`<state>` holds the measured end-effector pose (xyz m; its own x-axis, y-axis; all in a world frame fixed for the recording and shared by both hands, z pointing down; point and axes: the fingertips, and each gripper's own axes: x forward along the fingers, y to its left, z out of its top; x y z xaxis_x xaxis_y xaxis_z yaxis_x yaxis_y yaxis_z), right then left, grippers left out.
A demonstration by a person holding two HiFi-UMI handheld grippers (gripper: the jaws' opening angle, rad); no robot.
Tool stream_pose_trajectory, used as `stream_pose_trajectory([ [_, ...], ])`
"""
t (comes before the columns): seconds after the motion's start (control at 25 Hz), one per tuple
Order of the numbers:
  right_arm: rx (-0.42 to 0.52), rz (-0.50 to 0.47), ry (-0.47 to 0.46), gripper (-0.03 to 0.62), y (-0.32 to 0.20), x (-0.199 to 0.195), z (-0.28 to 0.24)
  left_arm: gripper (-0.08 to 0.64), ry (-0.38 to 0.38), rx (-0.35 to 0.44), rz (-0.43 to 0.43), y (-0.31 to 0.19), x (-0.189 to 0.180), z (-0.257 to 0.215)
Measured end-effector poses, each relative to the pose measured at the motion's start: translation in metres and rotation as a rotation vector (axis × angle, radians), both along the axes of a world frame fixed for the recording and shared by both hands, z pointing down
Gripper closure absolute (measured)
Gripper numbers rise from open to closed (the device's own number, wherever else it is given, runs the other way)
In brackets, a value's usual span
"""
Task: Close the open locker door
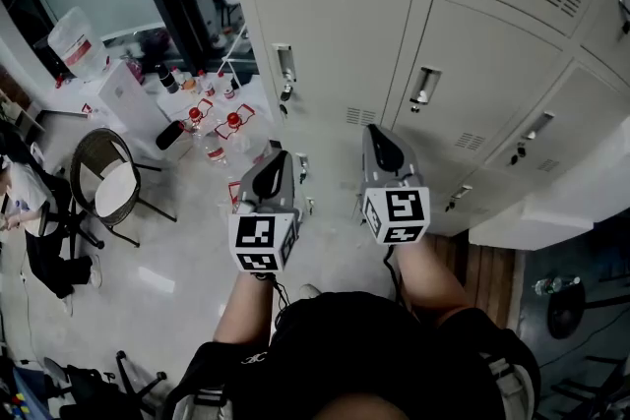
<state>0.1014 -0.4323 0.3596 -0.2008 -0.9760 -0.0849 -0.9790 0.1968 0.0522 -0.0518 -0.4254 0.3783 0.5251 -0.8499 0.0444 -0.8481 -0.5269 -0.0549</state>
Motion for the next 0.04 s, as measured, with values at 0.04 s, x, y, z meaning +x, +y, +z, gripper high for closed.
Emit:
stream_pose_trajectory([
  [0.04,-0.009,-0.010,0.005,0.580,-0.0008,-0.0031,0.0023,0.559,-0.001,-0.001,0.000,-0.0003,-0.0010,0.0007],
])
